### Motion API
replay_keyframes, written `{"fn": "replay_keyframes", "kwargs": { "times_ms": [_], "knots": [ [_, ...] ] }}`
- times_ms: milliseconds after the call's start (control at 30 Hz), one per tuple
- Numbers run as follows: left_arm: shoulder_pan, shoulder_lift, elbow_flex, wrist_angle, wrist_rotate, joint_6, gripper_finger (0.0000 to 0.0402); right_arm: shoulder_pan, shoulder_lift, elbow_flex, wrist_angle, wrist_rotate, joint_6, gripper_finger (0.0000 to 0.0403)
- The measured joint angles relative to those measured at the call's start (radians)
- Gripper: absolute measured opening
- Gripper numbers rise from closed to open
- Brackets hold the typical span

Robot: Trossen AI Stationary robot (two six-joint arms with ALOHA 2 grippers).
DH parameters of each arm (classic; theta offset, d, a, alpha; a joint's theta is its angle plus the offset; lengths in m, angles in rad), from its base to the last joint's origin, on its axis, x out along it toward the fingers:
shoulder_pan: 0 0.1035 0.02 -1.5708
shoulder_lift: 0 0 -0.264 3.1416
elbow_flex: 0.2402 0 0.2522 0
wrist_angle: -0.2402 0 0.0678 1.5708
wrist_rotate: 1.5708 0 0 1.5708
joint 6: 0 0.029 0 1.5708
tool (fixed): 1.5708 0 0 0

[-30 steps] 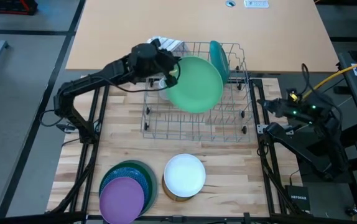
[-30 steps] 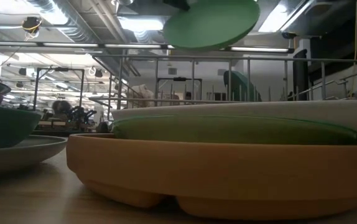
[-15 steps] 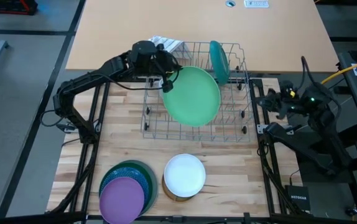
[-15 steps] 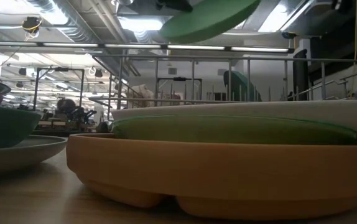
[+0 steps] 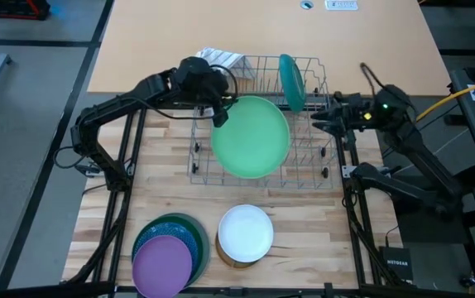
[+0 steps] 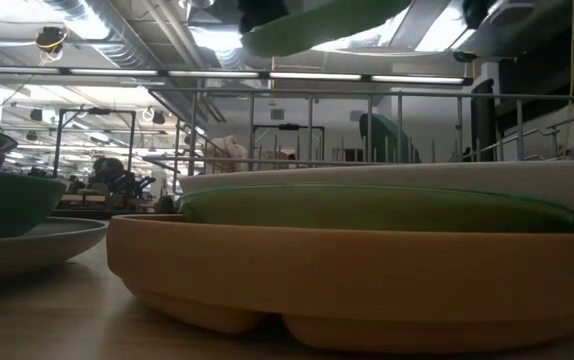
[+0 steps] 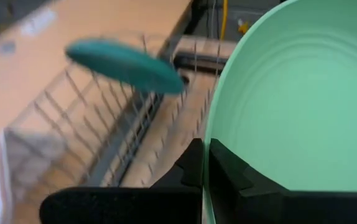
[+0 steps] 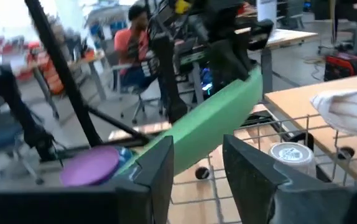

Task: Sort dishes
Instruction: Put the light green plate in the dishwasher rack

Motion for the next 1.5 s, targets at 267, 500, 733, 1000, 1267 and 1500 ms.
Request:
{"fn": "replay_keyframes", "kwargs": {
  "times_ms": [267, 500, 733, 1000, 1267, 1500],
  "knots": [
    [0.044, 0.0, 0.0, -0.167, 0.064, -0.166, 0.0, 0.031, 0.075, 0.0, 0.0, -0.017, -0.125, 0.0144],
    [0.083, 0.0, 0.0, -0.246, 0.224, -0.289, 0.0, 0.247, 0.089, 0.0, 0.007, 0.101, -0.273, 0.0144],
    [0.094, 0.0, 0.0, -0.253, 0.317, -0.392, 0.0, 0.479, 0.112, 0.0, 0.017, 0.443, -0.489, 0.0144],
    [0.084, 0.0, 0.0, -0.307, 0.358, -0.431, 0.0, 0.635, 0.168, -0.001, 0.036, 0.728, -0.64, 0.0144],
    [0.085, 0.0, 0.0, -0.38, 0.358, -0.427, 0.0, 0.726, 0.175, -0.001, 0.038, 0.916, -0.758, 0.0144],
    [0.086, 0.0, 0.0, -0.387, 0.357, -0.433, 0.0, 0.795, 0.216, 0.0, 0.035, 0.931, -0.869, 0.0144]
  ]
}}
